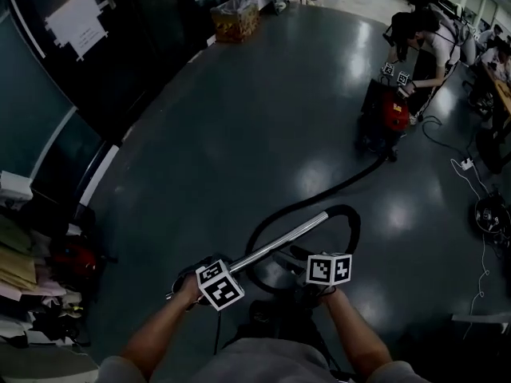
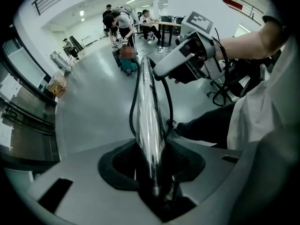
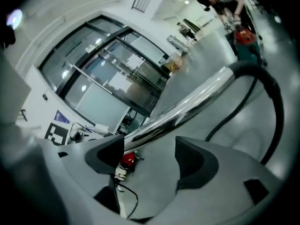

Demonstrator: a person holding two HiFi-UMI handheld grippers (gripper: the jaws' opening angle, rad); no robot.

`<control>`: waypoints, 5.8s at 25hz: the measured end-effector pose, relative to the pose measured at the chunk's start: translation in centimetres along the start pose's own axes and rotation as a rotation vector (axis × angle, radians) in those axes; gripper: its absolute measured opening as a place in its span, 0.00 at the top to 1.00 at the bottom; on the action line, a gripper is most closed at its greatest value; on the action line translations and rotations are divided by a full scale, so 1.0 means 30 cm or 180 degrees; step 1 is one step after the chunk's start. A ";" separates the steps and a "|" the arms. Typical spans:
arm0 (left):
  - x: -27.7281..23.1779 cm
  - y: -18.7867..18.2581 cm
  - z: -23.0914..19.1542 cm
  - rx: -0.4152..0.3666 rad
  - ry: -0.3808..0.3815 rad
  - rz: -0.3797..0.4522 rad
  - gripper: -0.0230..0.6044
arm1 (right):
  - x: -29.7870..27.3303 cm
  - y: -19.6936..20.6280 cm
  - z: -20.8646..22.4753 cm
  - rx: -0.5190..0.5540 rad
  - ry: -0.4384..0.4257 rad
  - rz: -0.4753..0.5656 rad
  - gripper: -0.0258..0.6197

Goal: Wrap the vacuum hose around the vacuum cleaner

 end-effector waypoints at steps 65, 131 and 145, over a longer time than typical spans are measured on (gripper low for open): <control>0.313 0.116 0.088 0.0070 0.0094 0.1509 0.66 | 0.086 -0.067 -0.336 -0.0400 -0.0010 0.2234 0.85; 0.221 -1.447 0.433 -0.3980 0.0684 0.2947 0.67 | 0.973 -0.051 0.198 0.0449 0.2134 -0.0894 0.87; 0.078 -1.323 0.516 -0.5121 0.1417 0.1924 0.66 | 0.931 -0.038 0.138 0.0690 0.2102 -0.2132 0.88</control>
Point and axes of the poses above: the fingertips, and each gripper's own axes: x backward along the fingers, z to its right, y out of its underside, the point moved 6 cm from there along x, backward along the fingers, and after that the axes turned 13 degrees about -y, right-handed, at the moved point
